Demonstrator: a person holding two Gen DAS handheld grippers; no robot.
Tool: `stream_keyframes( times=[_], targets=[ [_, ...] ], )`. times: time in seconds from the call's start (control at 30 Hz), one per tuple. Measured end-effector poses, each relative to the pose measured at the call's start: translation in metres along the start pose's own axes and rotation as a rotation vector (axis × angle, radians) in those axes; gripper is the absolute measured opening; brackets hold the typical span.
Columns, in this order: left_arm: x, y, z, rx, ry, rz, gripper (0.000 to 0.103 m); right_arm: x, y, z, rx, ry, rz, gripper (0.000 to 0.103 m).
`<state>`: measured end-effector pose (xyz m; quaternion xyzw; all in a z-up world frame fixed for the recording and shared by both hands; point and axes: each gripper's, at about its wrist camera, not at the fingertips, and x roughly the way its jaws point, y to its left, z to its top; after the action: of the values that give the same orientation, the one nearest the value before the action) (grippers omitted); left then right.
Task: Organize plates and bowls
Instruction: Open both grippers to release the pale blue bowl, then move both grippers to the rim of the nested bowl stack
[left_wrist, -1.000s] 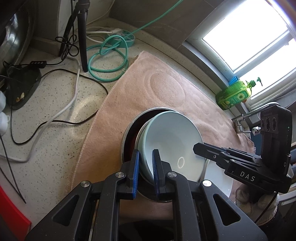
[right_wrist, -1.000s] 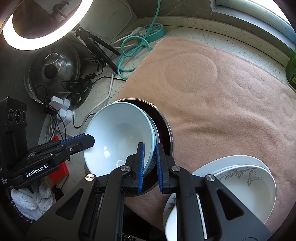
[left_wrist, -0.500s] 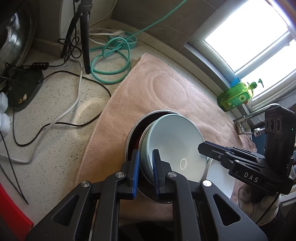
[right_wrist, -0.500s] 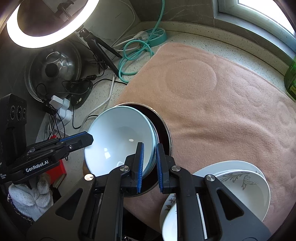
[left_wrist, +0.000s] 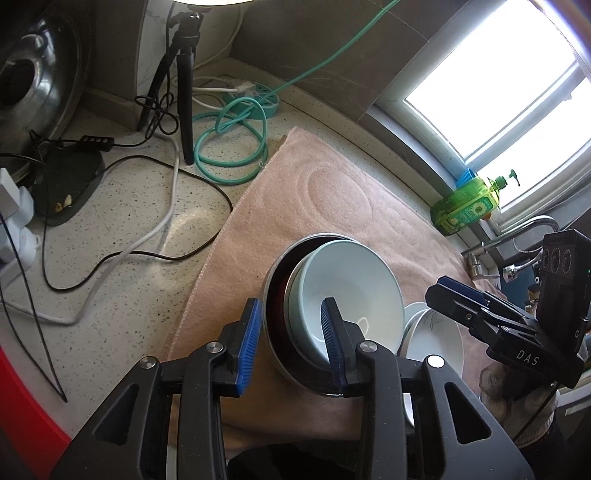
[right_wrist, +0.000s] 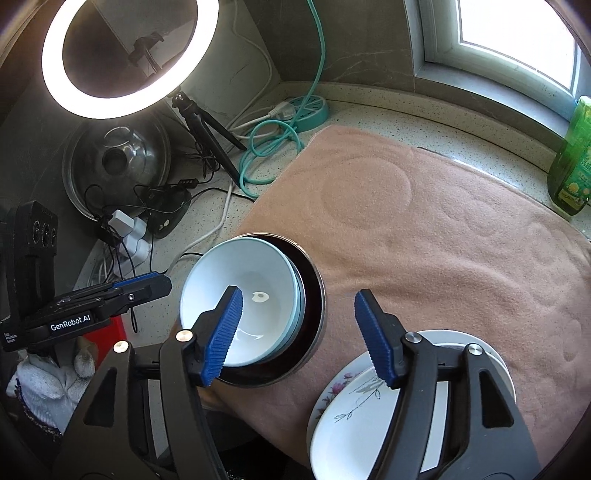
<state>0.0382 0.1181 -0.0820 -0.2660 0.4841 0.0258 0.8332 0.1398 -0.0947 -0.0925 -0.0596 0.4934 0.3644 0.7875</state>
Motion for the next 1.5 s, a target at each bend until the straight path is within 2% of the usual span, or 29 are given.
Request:
stream_keyframes(
  times=[0.27,0.47,0.57,0.93,1.03,1.1,1.13,1.23,1.3,1.37,1.47,1.5],
  targets=[
    [-0.007,0.008,-0.013,-0.034,-0.041,0.026,0.032,-0.01,-0.023,-0.01,0.11,-0.046,-0.012,0.066],
    [-0.007,0.014,-0.025,-0.065,-0.055,0.043,0.032,-0.016,-0.023,-0.016,0.063,-0.101,-0.063,0.066],
    [-0.007,0.017,-0.028,-0.075,-0.061,0.053,0.032,-0.02,-0.024,-0.02,0.054,-0.134,-0.062,0.082],
    [-0.002,0.023,-0.03,-0.099,-0.054,0.042,0.032,-0.016,-0.033,-0.022,0.072,-0.108,-0.071,0.082],
    [0.001,0.022,-0.03,-0.089,-0.051,0.049,0.032,-0.014,-0.037,-0.022,0.084,-0.098,-0.064,0.074],
    [0.003,0.023,-0.029,-0.093,-0.046,0.04,0.032,-0.011,-0.038,-0.021,0.089,-0.078,-0.062,0.061],
    [0.004,0.024,-0.028,-0.097,-0.045,0.036,0.032,-0.009,-0.039,-0.021,0.097,-0.067,-0.057,0.057],
    [0.007,0.026,-0.028,-0.104,-0.042,0.027,0.032,-0.001,-0.04,-0.022,0.119,-0.034,-0.024,0.054],
    [0.01,0.027,-0.028,-0.106,-0.035,0.018,0.032,0.004,-0.038,-0.023,0.114,-0.016,-0.022,0.044],
    [0.012,0.026,-0.028,-0.101,-0.032,0.015,0.029,0.008,-0.036,-0.022,0.108,0.002,-0.017,0.039],
    [0.015,0.027,-0.027,-0.103,-0.022,0.007,0.029,0.013,-0.035,-0.022,0.114,0.009,-0.018,0.037],
    [0.015,0.028,-0.027,-0.103,-0.02,0.006,0.029,0.015,-0.036,-0.021,0.121,0.013,-0.012,0.034]
  ],
)
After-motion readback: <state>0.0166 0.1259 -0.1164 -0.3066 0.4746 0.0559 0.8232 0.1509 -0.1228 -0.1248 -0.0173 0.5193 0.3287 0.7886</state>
